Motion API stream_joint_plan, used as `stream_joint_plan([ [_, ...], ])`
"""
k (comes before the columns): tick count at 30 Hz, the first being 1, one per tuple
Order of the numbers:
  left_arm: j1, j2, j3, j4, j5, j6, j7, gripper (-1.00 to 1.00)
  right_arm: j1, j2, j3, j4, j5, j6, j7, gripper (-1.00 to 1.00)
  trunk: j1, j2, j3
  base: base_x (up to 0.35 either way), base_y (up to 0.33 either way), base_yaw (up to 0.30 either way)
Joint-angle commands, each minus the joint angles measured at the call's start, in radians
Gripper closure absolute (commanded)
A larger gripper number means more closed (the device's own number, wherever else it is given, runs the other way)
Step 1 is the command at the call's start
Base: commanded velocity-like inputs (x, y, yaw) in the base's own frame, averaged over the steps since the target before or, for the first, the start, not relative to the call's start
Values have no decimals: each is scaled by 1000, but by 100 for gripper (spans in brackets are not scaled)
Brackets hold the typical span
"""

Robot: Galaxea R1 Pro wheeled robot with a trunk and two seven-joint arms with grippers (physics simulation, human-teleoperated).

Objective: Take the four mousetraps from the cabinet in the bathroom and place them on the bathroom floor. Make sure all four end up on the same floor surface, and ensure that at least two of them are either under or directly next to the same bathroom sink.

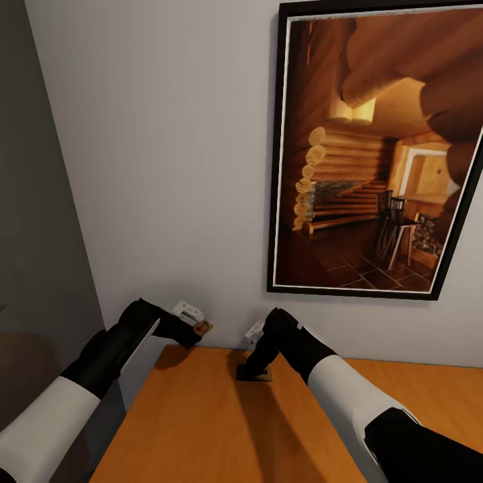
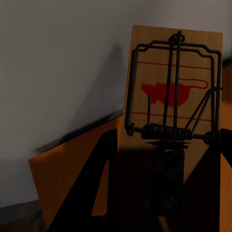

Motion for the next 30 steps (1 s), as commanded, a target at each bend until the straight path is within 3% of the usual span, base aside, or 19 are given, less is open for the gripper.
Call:
stream_joint_plan([
  [1, -1, 1, -2, -1, -1, 3, 0, 100, -1, 0, 1, -1, 10, 2, 9, -100, 0, -1, -1, 0, 0, 0],
  [30, -2, 1, -2, 0, 0, 3, 0, 100, -1, 0, 6, 3, 12, -4, 8, -100, 0, -1, -1, 0, 0, 0],
])
